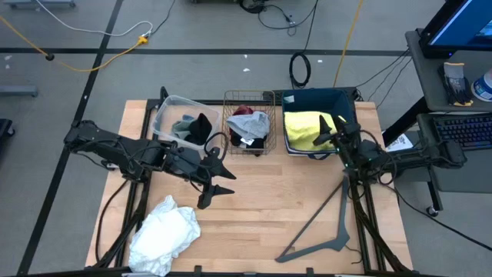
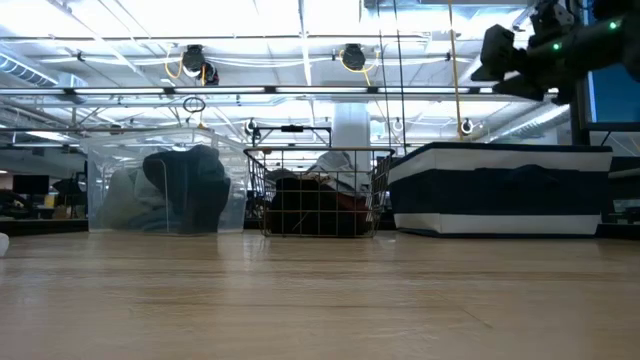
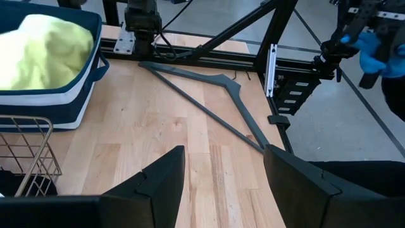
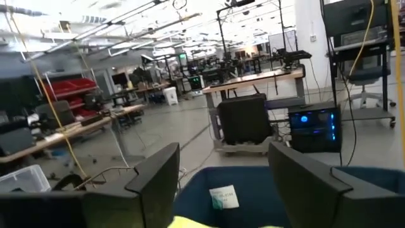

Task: Pick & Place Cloths
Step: Put the white shirt into the blue bin

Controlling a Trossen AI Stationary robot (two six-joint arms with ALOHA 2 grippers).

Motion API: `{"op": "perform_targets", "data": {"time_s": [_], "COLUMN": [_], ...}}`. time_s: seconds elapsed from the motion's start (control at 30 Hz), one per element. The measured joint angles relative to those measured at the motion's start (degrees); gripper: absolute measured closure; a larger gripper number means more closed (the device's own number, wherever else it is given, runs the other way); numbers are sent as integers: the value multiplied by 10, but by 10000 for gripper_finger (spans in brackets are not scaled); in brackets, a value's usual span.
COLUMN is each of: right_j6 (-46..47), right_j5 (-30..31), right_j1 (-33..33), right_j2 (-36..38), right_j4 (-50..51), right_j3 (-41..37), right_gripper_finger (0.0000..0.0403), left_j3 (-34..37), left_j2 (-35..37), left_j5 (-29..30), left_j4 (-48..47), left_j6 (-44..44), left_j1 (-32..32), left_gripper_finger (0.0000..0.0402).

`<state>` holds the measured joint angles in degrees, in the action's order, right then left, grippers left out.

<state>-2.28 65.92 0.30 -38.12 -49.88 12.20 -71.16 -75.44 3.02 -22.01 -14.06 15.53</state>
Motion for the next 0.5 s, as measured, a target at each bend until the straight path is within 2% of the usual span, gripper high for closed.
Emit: {"op": "perform_targets", "data": {"time_s": [0.13, 0.3, 0.4, 0.5], "right_j6": [8, 98, 169, 205], "right_j5": [0, -8, -71, -144], "right_j1": [-5, -19, -32, -45], "right_j2": [0, 0, -2, -9], "right_j4": [94, 304, 403, 442], "right_j3": [54, 140, 183, 203], "right_gripper_finger": [167, 167, 167, 167], "left_j3": [0, 0, 0, 0], "left_j2": [0, 0, 0, 0], "left_j5": [0, -1, -11, -51], "left_j4": [0, 0, -2, -8], "left_j6": [0, -1, -20, -62], "left_j1": [0, 0, 0, 0], "left_gripper_finger": [183, 183, 183, 183]}}
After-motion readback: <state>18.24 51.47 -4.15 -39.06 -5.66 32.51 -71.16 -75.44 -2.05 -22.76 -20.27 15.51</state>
